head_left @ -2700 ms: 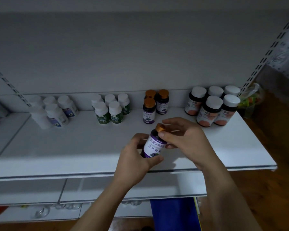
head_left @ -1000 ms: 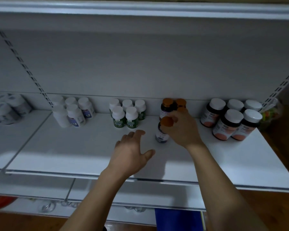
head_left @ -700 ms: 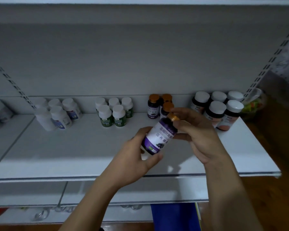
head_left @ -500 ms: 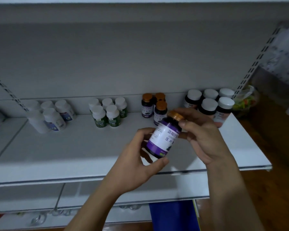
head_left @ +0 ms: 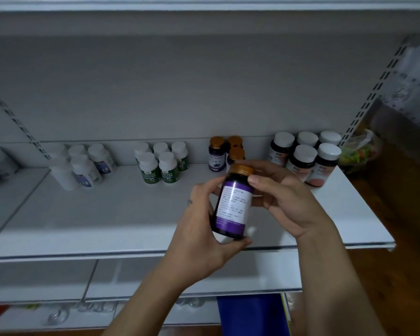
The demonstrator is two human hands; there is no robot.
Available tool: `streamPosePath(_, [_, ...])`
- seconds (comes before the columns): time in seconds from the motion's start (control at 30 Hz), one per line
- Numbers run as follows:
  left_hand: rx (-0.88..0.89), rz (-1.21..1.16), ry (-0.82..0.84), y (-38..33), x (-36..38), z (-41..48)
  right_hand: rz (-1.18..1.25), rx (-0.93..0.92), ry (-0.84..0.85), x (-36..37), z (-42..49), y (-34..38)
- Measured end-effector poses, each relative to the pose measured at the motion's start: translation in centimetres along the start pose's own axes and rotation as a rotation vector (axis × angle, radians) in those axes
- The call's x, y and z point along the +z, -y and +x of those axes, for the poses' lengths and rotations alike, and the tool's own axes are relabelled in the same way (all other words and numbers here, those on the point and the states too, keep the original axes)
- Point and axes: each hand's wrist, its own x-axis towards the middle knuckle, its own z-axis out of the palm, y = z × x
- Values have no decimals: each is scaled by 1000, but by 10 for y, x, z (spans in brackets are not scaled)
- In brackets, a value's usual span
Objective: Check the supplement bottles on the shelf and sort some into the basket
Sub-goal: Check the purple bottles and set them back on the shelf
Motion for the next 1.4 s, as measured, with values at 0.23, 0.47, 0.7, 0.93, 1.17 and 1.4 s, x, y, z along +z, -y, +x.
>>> streamPosePath(0.23, [53, 67, -96, -2, -1, 0, 62, -46, -39, 1, 3, -2])
streamPosePath(0.47, [5, 23, -149, 4, -3, -5, 87, -51, -50, 0, 5, -4])
streamPosePath(0.7, [-65, -37, -97, 12, -6, -3, -43, -22, -158, 17, 10, 3])
streamPosePath(0.93, [-134, -226, -94, 20, -6, -8, -32, -48, -120, 20, 15, 0])
streamPosePath(1.17, [-109, -255, -74, 22, -9, -10, -38, -31, -33, 17, 16, -5])
streamPosePath(1.4, [-133, -252, 4, 23, -11, -15, -13, -19, 14, 14, 11, -10])
